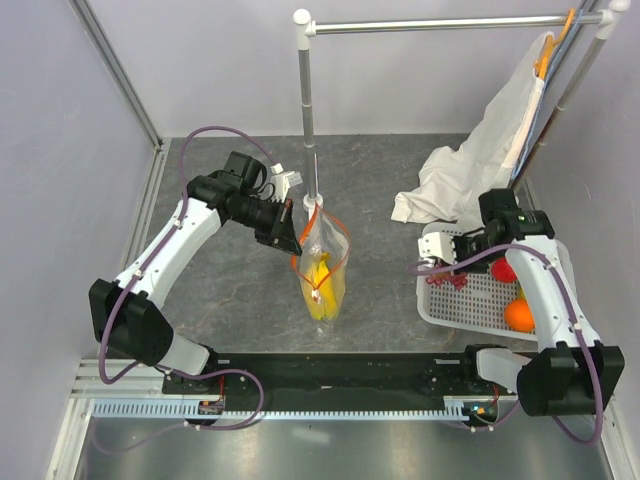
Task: Place the food in the zip-top bag and seal the zipper
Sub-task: Pick up the fake fruit from the bin, then place the fake fruit in the zipper food storage bag.
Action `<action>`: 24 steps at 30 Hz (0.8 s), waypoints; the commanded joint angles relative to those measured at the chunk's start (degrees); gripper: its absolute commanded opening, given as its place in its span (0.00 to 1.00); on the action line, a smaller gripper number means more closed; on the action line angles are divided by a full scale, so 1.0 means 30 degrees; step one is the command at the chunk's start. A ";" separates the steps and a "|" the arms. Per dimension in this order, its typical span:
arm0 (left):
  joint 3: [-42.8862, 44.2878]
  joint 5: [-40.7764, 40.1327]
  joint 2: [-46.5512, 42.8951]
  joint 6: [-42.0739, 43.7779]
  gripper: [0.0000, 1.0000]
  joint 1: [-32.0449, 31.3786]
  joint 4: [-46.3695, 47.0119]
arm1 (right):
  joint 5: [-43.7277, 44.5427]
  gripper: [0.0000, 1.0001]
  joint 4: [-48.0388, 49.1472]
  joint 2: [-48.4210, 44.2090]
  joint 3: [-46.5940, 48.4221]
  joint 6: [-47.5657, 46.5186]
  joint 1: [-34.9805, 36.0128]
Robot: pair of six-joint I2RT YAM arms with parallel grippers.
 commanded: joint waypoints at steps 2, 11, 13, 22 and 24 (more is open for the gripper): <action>-0.0113 0.0298 -0.0105 0.0115 0.02 -0.0044 0.0486 | -0.4382 0.00 -0.1616 -0.1047 0.2486 0.2510 0.1283; -0.0230 0.0123 0.0012 -0.0032 0.02 -0.0044 0.0633 | -0.8340 0.00 0.1768 -0.1897 0.6351 1.2078 0.4036; -0.0230 0.0093 0.0042 -0.0061 0.02 -0.0044 0.0663 | -0.9042 0.00 0.3735 -0.1985 0.6678 1.4921 0.4944; -0.0172 0.0063 0.0130 -0.0266 0.02 -0.0044 0.0691 | -0.9254 0.00 1.5247 -0.1577 0.8112 2.8464 0.7931; -0.0142 0.0063 0.0159 -0.0295 0.02 -0.0044 0.0692 | -0.8873 0.00 1.6075 -0.0904 0.8494 2.9814 0.9190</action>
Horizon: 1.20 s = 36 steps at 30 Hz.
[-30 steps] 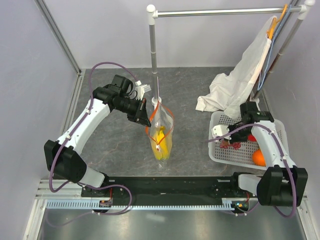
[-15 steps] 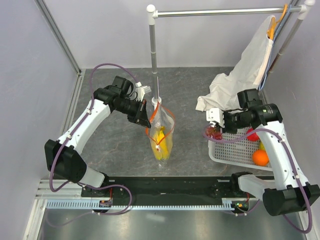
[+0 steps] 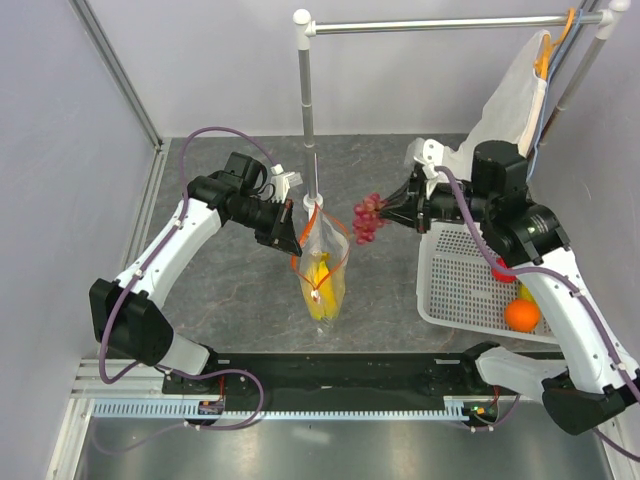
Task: Place the food in the zip-top bag and seal the zipper
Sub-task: Place the fake fruit in the zipper food storage bag.
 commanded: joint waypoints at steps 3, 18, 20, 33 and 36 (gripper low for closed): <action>0.0273 0.0107 0.0116 -0.0310 0.02 -0.0044 0.0590 | 0.0479 0.00 0.5926 0.1673 0.1904 0.6185 0.3649; 0.1856 -0.0069 -0.1056 0.0597 0.02 -0.0044 -0.1606 | 0.7570 0.00 0.3583 0.3579 -0.0026 0.0883 0.7638; 0.1769 -0.0010 -0.1115 0.0686 0.02 -0.0044 -0.1666 | 0.7426 0.09 0.3465 0.3813 -0.0058 0.0823 0.7813; 0.1944 0.0342 -0.0734 0.0393 0.02 -0.0073 -0.1432 | 0.7072 0.52 0.2620 0.4663 0.0967 0.0065 0.8926; 0.2032 0.0371 -0.0792 0.0364 0.02 -0.0102 -0.1403 | 0.7511 0.78 0.2352 0.4547 0.1201 0.0411 0.9014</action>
